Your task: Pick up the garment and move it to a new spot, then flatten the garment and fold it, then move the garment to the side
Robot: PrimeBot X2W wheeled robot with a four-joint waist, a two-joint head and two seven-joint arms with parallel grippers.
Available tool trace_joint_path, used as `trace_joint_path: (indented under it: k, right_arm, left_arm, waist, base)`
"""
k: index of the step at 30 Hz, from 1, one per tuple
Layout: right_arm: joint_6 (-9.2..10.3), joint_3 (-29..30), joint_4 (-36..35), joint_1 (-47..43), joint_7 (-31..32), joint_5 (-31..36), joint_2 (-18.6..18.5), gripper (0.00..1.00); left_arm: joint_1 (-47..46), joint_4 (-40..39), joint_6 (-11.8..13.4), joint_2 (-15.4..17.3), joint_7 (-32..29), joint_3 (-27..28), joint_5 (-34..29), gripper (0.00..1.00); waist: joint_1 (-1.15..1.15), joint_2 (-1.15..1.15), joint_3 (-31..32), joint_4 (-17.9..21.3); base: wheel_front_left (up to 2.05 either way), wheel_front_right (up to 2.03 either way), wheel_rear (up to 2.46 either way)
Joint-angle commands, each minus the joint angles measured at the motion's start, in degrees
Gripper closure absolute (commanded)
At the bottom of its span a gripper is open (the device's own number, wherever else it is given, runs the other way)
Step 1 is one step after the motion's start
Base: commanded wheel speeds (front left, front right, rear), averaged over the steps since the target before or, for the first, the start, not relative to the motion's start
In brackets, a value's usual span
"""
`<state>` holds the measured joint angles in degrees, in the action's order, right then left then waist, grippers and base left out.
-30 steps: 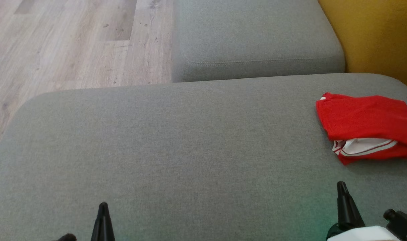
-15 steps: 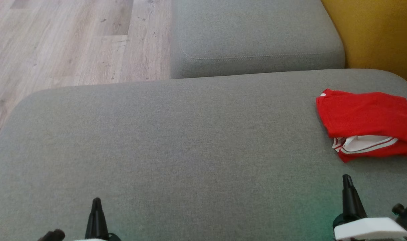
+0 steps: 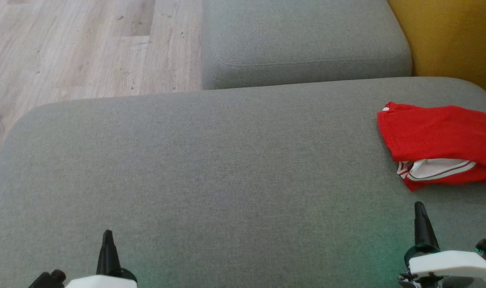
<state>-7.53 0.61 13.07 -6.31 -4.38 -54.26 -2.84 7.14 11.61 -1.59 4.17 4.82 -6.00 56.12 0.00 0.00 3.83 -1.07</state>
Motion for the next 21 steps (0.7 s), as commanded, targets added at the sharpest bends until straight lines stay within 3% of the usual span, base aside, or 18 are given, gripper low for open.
trace_joint_path:
  k: [1, 21]
  right_arm:
    - [0.02, -0.19, -1.57, 3.35, 0.48, -2.17, -1.40, 1.00]
    - [0.03, 1.31, -0.65, 6.76, 3.78, -16.47, -1.48, 1.00]
  left_arm:
    - [-3.85, -1.37, -0.55, 0.65, -0.41, 1.80, 1.94, 1.00]
    - [-7.37, 0.03, -2.59, 0.64, -3.75, 4.87, 15.78, 1.00]
  waist:
    - [0.00, 0.00, -0.13, 0.03]
    - [0.00, 0.00, -1.61, 0.43]
  base:
    - [0.00, 0.00, 0.00]
    - [0.00, 0.00, 0.00]
